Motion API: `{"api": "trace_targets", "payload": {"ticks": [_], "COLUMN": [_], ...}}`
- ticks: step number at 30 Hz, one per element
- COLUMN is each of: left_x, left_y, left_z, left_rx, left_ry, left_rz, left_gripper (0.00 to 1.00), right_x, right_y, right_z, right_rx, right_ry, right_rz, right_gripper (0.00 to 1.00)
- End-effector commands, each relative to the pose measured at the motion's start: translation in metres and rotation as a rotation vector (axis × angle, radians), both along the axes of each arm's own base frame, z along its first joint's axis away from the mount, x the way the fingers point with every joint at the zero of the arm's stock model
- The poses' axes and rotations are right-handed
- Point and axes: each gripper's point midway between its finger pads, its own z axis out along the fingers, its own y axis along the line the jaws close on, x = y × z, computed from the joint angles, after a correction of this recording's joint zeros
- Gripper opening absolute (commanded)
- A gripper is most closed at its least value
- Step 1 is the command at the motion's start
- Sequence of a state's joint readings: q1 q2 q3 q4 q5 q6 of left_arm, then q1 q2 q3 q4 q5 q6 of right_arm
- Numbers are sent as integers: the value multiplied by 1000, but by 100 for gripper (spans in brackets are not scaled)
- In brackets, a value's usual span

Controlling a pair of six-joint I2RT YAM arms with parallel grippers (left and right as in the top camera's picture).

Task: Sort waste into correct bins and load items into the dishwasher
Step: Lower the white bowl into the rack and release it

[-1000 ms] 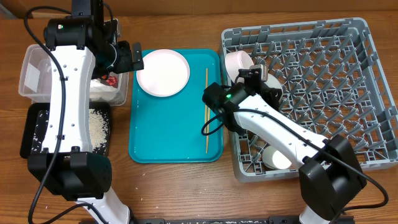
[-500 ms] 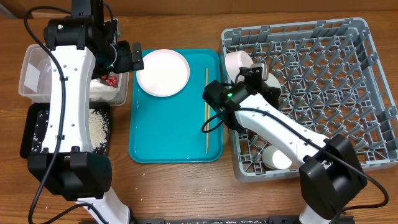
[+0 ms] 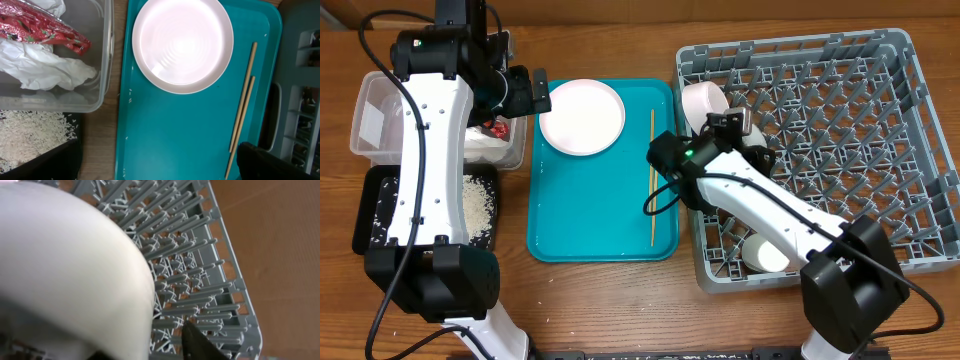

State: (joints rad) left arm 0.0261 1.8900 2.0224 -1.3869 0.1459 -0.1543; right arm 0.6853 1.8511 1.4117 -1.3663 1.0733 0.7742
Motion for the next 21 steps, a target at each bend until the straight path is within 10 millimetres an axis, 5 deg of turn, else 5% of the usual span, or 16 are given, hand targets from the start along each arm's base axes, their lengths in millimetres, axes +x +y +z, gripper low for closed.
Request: {"api": "trace_targets", "payload": {"ticks": [1, 11, 21], "left_x": [3, 3, 3], "left_y": [-3, -3, -3], "left_z": [7, 7, 7], "left_rx": [1, 1, 1], "left_ry": [-24, -24, -24], "left_rz": [-12, -11, -12], "left_gripper": [100, 100, 100], "right_x": [-5, -10, -18], "right_y": [10, 44, 56], "right_z": [-3, 16, 3], "right_rx": [9, 43, 154], "right_ry": [23, 18, 81], "right_rz": [22, 102, 82], "right_gripper": [33, 43, 60]}}
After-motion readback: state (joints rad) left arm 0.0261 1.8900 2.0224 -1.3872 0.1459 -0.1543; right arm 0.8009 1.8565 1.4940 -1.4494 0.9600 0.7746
